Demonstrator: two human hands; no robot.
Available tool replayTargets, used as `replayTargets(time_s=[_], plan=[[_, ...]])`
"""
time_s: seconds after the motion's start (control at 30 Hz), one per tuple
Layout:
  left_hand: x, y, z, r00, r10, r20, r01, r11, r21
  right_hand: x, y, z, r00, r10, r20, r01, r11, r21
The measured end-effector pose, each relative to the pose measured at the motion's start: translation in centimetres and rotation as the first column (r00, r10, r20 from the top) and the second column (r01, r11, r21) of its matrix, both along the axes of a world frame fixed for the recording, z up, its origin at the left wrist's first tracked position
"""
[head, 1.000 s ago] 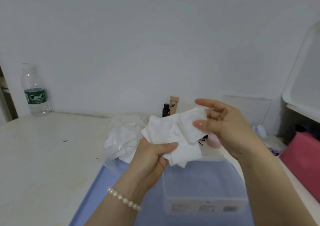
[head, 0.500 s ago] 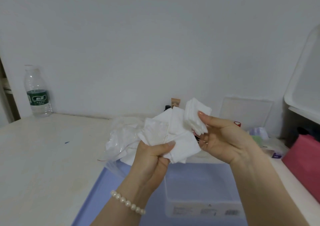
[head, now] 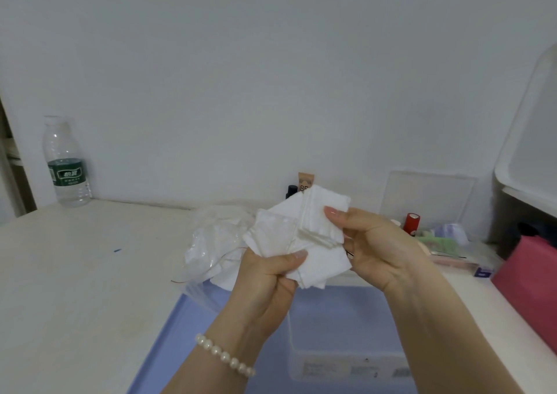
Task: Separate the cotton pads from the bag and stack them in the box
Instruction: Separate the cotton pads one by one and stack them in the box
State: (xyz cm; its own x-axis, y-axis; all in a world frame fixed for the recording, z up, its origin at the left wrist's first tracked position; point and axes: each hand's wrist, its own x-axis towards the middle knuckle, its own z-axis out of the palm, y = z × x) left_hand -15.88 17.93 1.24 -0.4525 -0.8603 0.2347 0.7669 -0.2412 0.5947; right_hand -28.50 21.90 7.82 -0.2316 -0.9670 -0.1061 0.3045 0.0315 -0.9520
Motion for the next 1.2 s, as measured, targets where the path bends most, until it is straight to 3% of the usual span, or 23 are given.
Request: replayTargets(time_s=[0.27, 0.43, 0.63, 0.87, 1.0, 1.2], plan=[[0.1, 0.0, 0.1, 1.000, 0.004, 0.021, -0.004, 1.000, -0.007, -0.1, 0.0, 0.1, 0.995, -0.095, -0.039, 0.094, 0.995, -0.025], [0.0, 0.5, 0.4, 0.999, 0.034, 0.027, -0.034, 0.999, -0.001, 0.5, 0.1, 0.1, 0.983, -0.183, -0.033, 0.178, 0.976, -0.126], [-0.1, 0.9, 1.0, 0.990, 0.136, 0.027, -0.139, 0.982, 0.128, 0.0, 0.2, 0.7, 0.916, -0.299, 0.267, 0.382, 0.854, -0.354], [0.1, 1.1, 1.5, 0.941, 0.340, -0.005, -0.333, 0.925, 0.185, 1.8, 0.7, 1.0, 0.945, 0.085, 0.316, 0.005, 0.962, -0.274], [0.1, 1.3, 1.7, 0.919, 0.395, 0.012, -0.392, 0.906, 0.158, 3.0, 0.2, 0.0, 0.962, 0.078, 0.260, -0.017, 0.973, -0.230], [0.2, 1.2, 2.0, 0.936, 0.346, -0.067, -0.323, 0.918, 0.232, 2.9, -0.3, -1.0, 0.969, 0.004, 0.248, 0.047, 0.979, -0.198]])
